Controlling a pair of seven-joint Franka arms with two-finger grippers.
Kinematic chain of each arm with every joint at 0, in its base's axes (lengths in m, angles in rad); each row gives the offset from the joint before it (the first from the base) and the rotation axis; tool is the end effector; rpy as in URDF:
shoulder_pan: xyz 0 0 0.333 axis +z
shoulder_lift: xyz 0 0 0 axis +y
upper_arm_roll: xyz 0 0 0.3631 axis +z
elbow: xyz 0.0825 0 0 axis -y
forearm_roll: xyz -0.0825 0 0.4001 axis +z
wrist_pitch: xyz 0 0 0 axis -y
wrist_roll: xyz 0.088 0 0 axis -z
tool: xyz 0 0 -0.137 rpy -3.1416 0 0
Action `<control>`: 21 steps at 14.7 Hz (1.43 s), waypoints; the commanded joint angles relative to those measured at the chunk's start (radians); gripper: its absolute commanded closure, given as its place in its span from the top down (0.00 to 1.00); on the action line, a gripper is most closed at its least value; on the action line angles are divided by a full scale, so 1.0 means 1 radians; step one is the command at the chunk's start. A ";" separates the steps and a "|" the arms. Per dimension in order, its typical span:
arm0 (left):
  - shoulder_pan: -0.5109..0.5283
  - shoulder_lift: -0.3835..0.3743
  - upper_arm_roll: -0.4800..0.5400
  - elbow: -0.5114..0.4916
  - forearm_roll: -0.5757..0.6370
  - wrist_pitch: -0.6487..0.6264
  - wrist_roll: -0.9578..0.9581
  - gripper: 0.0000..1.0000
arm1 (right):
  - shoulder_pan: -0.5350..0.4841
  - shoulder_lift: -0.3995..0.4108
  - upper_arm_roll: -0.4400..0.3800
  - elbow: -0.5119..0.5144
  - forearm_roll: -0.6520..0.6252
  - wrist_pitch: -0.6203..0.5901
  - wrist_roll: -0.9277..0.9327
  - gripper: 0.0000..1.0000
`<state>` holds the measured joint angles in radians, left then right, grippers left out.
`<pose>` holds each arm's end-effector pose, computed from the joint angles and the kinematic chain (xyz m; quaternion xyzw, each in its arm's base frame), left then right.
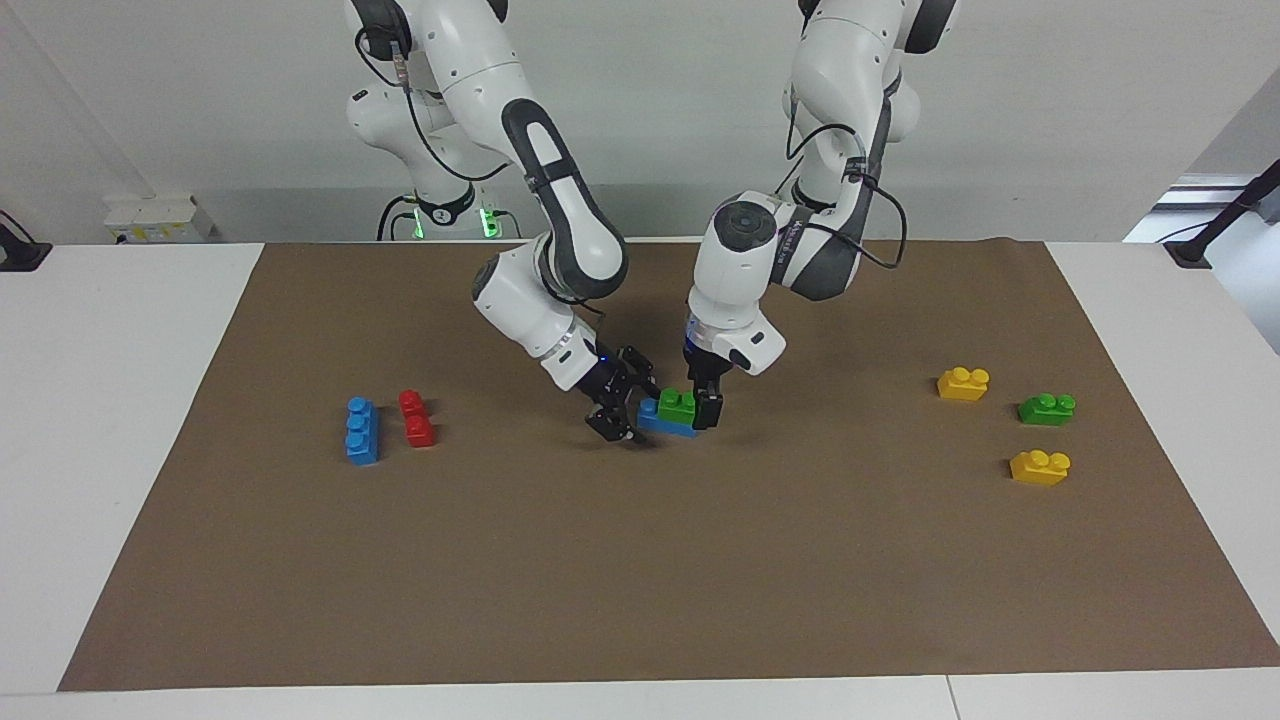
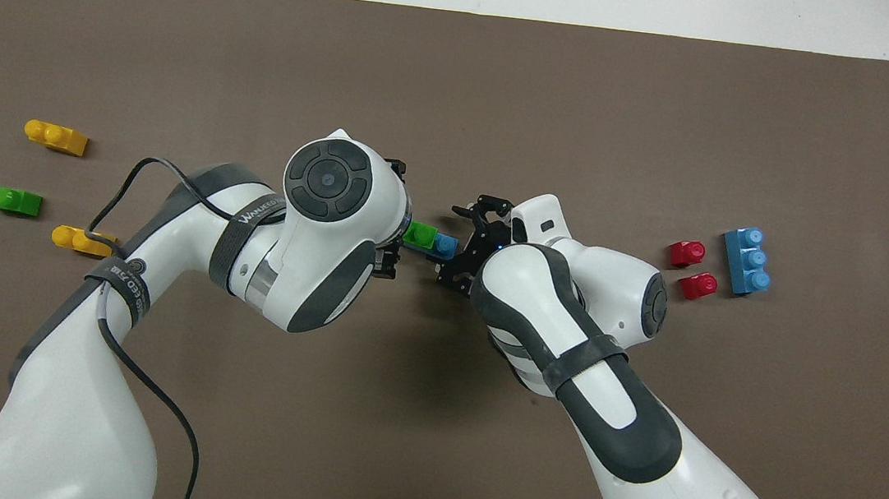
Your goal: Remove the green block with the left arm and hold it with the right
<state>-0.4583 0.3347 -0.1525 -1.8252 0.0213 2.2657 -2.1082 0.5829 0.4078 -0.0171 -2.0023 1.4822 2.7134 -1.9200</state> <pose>0.5599 -0.3815 0.3706 0.7319 0.6790 -0.0043 0.0571 0.5672 0.3335 0.2726 -0.7692 -0.5104 -0.3184 0.2155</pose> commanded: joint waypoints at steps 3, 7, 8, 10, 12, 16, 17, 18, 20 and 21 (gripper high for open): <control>-0.026 0.029 0.011 0.011 0.051 0.028 -0.065 1.00 | 0.005 0.014 0.005 0.019 0.030 0.019 0.018 0.78; -0.031 0.038 0.013 0.011 0.057 0.038 -0.076 1.00 | 0.009 0.014 0.011 0.017 0.076 0.020 0.019 0.74; -0.031 0.038 0.011 0.011 0.057 0.038 -0.076 1.00 | 0.020 0.014 0.011 0.019 0.095 0.022 0.018 0.74; -0.031 0.038 0.013 0.011 0.058 0.038 -0.076 1.00 | 0.031 0.014 0.011 0.019 0.098 0.035 0.019 0.70; -0.031 0.038 0.011 0.011 0.058 0.038 -0.078 1.00 | 0.034 0.014 0.011 0.019 0.098 0.039 0.018 0.69; -0.031 0.038 0.013 0.006 0.058 0.038 -0.076 1.00 | 0.031 0.019 0.009 0.019 0.092 0.040 0.016 0.69; -0.031 0.038 0.013 0.006 0.058 0.038 -0.076 1.00 | 0.031 0.025 0.009 0.019 0.092 0.040 0.013 0.69; -0.031 0.038 0.013 0.004 0.058 0.037 -0.076 1.00 | 0.031 0.026 0.009 0.019 0.092 0.042 0.013 0.69; -0.031 0.038 0.013 0.003 0.058 0.038 -0.076 1.00 | 0.034 0.026 0.011 0.019 0.098 0.042 0.015 0.57; -0.031 0.038 0.013 0.003 0.058 0.038 -0.076 1.00 | 0.037 0.026 0.009 0.019 0.098 0.042 0.015 0.48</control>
<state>-0.4707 0.3665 -0.1547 -1.8252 0.0596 2.2930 -2.1597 0.6138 0.4203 -0.0101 -2.0012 1.5544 2.7350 -1.9108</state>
